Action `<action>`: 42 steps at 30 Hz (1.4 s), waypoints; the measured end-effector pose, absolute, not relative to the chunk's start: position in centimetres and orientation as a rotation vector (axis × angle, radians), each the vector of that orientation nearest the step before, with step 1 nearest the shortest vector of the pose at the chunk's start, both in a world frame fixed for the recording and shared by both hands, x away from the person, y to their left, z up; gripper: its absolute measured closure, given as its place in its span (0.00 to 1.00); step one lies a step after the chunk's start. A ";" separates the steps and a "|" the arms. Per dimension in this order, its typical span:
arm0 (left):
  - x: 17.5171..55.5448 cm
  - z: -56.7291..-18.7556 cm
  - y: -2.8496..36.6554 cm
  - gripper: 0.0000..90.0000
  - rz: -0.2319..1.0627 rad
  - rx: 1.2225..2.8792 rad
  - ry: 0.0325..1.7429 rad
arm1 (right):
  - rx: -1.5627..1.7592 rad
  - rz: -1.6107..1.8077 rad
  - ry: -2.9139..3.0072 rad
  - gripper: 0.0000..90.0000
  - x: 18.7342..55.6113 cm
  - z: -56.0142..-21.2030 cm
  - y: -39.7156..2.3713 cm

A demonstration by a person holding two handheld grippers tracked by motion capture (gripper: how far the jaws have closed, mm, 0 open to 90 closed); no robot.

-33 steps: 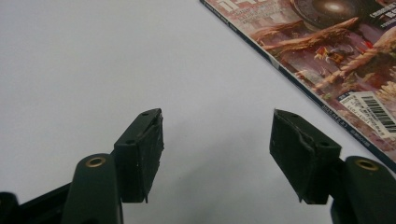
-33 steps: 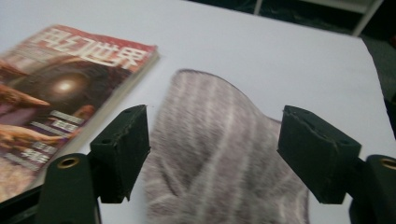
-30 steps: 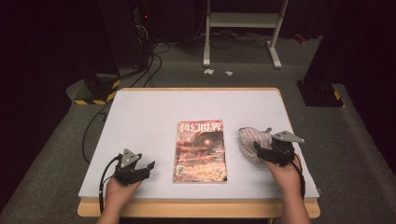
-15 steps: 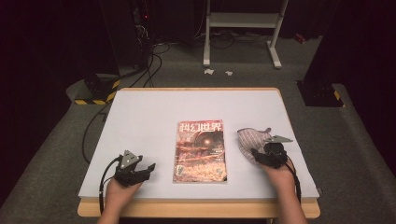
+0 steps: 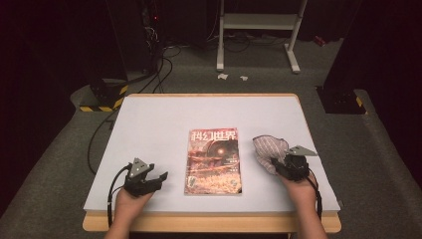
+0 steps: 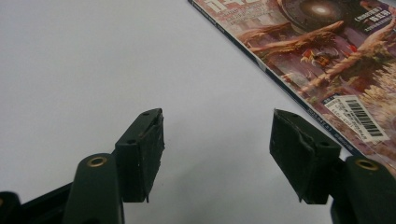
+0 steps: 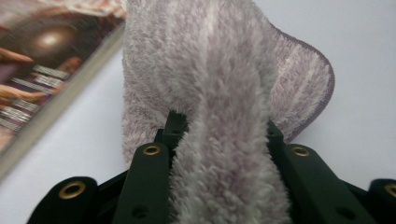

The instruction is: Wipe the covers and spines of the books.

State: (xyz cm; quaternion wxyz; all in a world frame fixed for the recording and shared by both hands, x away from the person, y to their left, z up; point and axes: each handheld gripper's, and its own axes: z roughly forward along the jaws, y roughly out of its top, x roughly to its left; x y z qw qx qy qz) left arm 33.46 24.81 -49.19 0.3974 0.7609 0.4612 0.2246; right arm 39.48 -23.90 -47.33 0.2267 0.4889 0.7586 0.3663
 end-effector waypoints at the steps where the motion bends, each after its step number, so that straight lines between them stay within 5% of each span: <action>1: 33.5 -49.2 24.8 0.39 0.569 1.924 1.171 | 1.341 1.022 2.085 0.74 39.3 -47.1 -23.9; 20: 34.0 -49.1 24.6 0.38 0.564 1.908 1.168 | 1.110 1.223 2.136 0.73 35.6 -43.1 -18.5; 42: 33.9 -49.2 25.1 0.38 0.580 1.901 1.183 | 1.052 1.176 2.332 0.73 36.1 -46.6 -13.8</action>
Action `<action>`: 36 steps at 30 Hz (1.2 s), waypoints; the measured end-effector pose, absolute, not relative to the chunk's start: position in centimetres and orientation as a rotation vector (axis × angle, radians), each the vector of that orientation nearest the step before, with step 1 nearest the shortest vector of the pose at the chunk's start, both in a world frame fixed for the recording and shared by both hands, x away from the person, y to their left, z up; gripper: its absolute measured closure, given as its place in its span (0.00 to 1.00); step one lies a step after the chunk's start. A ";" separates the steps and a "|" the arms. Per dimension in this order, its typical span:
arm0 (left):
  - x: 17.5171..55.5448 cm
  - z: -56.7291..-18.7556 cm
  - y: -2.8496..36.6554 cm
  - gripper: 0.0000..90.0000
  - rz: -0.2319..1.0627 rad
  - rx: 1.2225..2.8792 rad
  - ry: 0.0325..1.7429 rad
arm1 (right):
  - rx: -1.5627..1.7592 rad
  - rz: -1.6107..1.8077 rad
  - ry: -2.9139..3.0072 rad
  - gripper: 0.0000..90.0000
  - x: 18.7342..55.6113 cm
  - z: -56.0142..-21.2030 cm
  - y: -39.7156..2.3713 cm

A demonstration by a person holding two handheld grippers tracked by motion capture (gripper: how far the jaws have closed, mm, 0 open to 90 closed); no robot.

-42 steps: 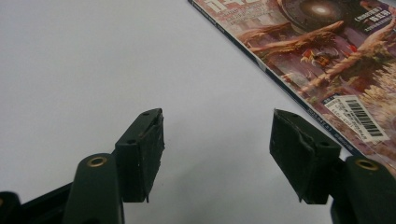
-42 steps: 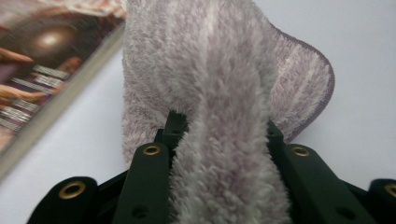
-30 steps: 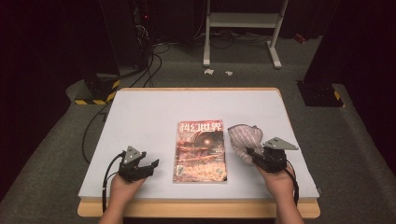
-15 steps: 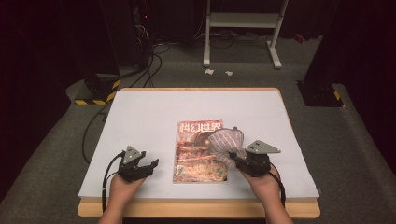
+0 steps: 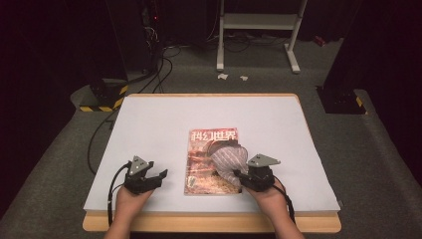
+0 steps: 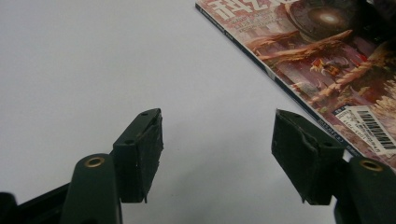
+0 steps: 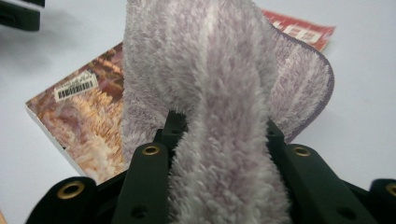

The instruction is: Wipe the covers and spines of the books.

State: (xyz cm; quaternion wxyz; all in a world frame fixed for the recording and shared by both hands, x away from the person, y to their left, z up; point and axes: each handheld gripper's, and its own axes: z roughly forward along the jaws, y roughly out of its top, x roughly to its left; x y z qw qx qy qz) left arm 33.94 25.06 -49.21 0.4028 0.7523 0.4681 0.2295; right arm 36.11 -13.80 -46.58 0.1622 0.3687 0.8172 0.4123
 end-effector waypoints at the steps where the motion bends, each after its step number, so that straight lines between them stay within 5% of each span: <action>1: 33.9 -49.2 25.1 0.38 0.579 1.901 1.183 | 1.049 1.159 2.352 0.73 36.2 -47.0 -13.5; 15: 33.7 -49.4 25.3 0.38 0.585 1.904 1.194 | 0.970 1.053 2.441 0.72 36.0 -48.6 -10.8; 36: 33.6 -49.2 26.7 0.38 0.587 1.877 1.220 | 0.766 1.077 2.549 0.71 34.6 -48.7 -1.0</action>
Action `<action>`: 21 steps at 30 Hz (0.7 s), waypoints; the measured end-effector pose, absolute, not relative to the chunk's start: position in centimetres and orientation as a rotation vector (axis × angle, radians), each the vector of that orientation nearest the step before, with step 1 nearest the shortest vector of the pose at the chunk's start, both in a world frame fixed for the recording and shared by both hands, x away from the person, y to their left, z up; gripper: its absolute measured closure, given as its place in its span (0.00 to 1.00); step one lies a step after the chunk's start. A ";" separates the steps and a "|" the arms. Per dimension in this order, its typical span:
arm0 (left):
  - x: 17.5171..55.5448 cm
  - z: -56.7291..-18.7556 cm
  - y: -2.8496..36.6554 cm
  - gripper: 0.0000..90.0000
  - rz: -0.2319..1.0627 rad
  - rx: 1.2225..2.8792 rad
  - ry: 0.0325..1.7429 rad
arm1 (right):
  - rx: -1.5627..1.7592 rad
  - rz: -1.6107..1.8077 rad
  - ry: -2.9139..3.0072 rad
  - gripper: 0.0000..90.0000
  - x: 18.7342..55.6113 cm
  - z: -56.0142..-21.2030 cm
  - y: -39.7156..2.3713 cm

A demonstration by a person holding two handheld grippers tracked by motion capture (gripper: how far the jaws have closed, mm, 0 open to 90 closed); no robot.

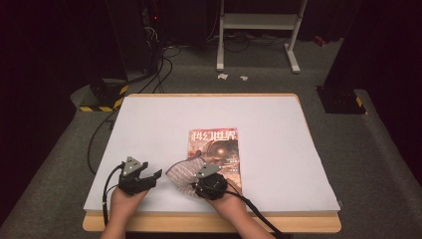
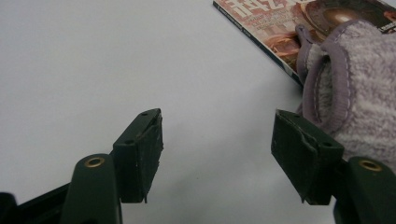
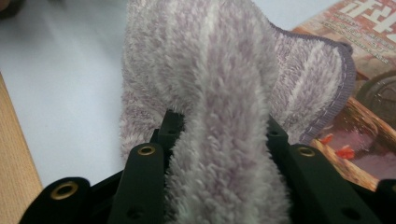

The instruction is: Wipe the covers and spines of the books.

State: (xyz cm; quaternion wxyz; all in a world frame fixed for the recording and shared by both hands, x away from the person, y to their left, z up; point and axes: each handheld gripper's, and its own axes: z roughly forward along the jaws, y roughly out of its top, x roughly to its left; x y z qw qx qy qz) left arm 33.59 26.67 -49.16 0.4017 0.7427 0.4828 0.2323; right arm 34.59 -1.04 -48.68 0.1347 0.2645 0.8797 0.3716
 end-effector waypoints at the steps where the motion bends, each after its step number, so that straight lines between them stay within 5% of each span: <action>1: 33.6 -49.2 26.7 0.38 0.586 1.874 1.221 | 0.758 1.071 2.548 0.71 34.5 -48.6 -0.9; 21: 33.8 -49.3 26.1 0.38 0.587 1.891 1.203 | 0.961 1.017 2.419 0.71 34.7 -48.6 -9.9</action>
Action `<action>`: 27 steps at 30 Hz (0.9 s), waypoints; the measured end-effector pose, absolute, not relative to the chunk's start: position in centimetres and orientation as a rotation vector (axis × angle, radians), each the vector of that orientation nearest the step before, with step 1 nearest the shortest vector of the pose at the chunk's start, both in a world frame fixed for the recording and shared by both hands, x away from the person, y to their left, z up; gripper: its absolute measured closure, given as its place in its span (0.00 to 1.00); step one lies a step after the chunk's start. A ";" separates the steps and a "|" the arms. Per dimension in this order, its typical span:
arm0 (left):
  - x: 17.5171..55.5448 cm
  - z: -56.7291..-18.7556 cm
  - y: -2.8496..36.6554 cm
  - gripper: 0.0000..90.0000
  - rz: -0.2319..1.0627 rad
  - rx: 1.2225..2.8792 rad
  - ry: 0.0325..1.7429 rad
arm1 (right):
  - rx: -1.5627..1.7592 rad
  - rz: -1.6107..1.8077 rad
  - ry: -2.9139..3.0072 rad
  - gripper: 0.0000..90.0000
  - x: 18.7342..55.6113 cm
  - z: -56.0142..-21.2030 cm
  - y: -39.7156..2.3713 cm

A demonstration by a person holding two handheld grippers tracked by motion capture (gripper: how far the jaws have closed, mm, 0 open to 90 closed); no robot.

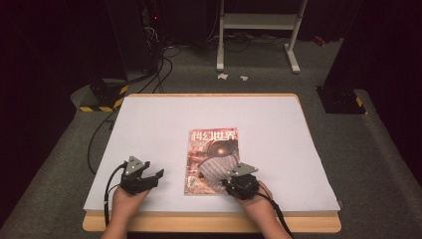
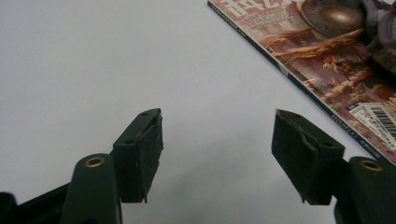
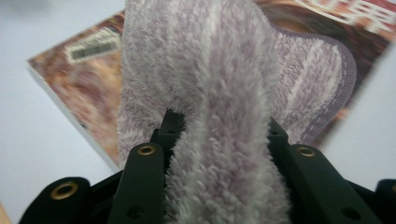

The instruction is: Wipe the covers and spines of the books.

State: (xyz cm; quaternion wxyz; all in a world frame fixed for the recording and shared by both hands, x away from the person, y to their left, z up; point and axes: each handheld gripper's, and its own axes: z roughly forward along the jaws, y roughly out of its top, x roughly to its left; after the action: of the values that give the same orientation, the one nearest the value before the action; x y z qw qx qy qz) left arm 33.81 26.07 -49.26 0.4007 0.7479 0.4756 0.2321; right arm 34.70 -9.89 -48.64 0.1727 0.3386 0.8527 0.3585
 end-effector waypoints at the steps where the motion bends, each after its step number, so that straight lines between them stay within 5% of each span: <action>1: 33.8 -49.3 26.1 0.38 0.588 1.890 1.204 | 0.977 1.018 2.408 0.71 34.7 -48.6 -10.5; 12: 33.9 -49.2 26.1 0.38 0.588 1.881 1.205 | 1.023 0.996 2.363 0.71 34.0 -48.6 -12.6; 27: 33.5 -49.2 26.9 0.38 0.596 1.878 1.218 | 0.838 1.032 2.463 0.71 33.2 -48.8 -5.3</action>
State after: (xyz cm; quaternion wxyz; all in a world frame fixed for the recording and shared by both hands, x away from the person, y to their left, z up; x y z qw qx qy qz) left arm 33.49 26.91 -49.15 0.4008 0.7428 0.4817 0.2357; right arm 33.25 -5.26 -48.82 0.1705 0.2950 0.8672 0.3633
